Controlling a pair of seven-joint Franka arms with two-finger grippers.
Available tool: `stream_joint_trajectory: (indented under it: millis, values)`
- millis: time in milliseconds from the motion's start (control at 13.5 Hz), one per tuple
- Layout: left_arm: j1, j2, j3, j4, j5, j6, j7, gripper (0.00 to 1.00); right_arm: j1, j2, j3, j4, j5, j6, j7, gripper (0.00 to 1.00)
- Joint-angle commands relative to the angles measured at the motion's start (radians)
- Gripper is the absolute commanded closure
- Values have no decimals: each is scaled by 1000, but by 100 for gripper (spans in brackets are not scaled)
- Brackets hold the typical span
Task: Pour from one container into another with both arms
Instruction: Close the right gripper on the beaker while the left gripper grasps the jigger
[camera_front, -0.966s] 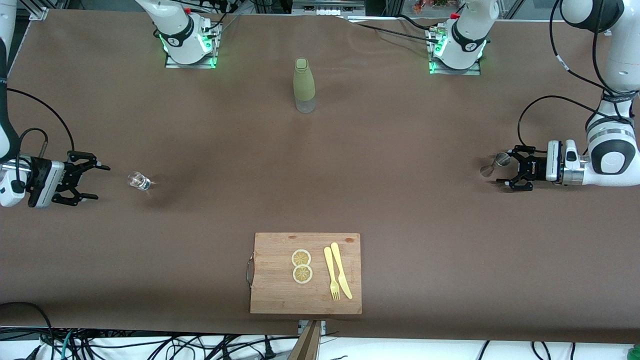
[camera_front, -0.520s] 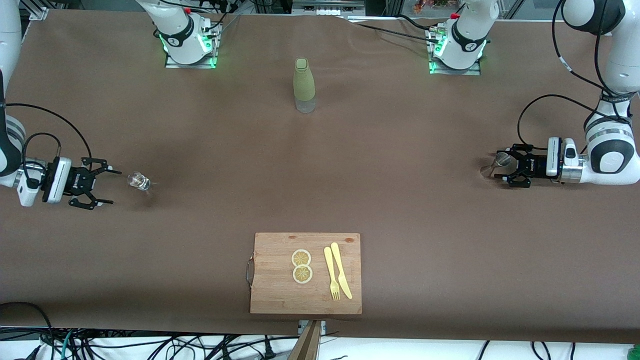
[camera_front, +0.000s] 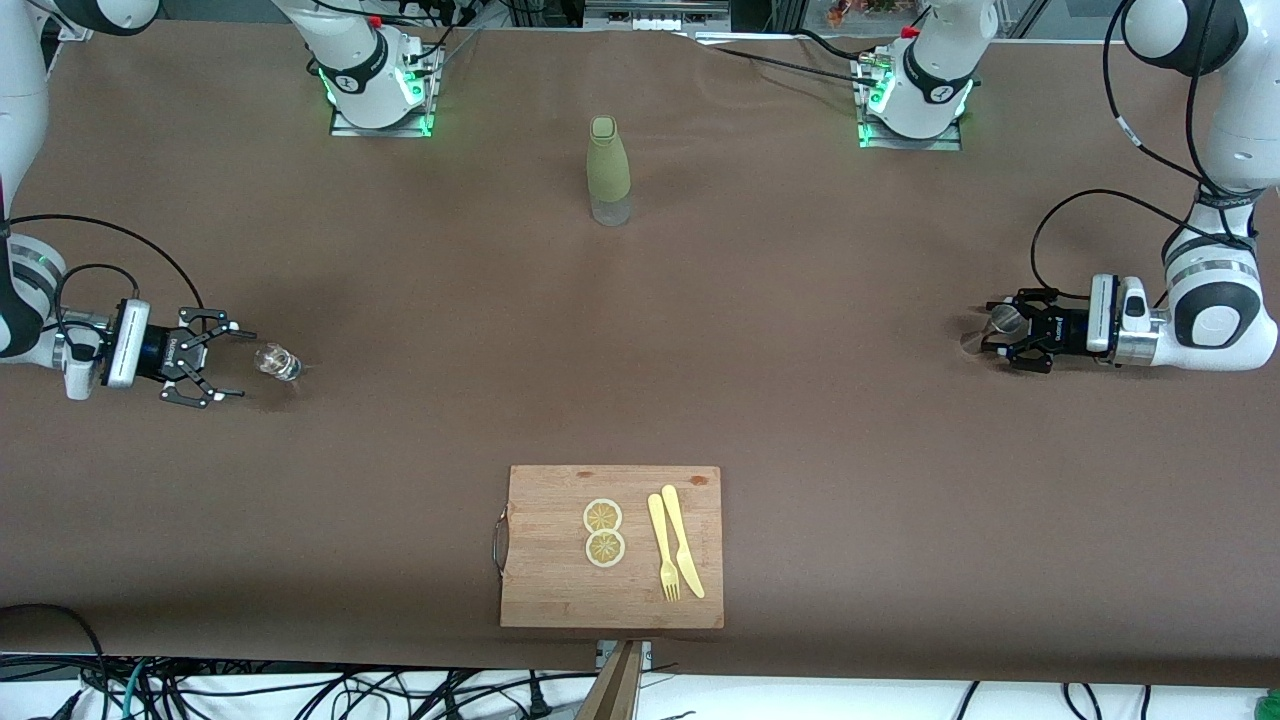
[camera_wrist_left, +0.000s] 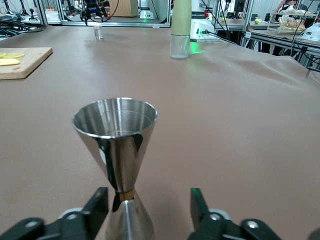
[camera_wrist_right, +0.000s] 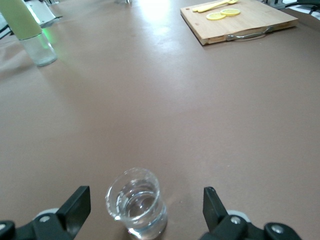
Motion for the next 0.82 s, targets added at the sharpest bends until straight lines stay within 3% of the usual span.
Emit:
stream_joint_trajectory:
  millis: [0, 743]
  values:
    - [11, 16, 3, 12, -29, -27, 114, 33, -20, 24, 0, 2, 37, -39, -67, 0]
    - [11, 17, 0, 15, -43, -45, 114, 34, -31, 109, -10, 4, 115, -88, -182, 0]
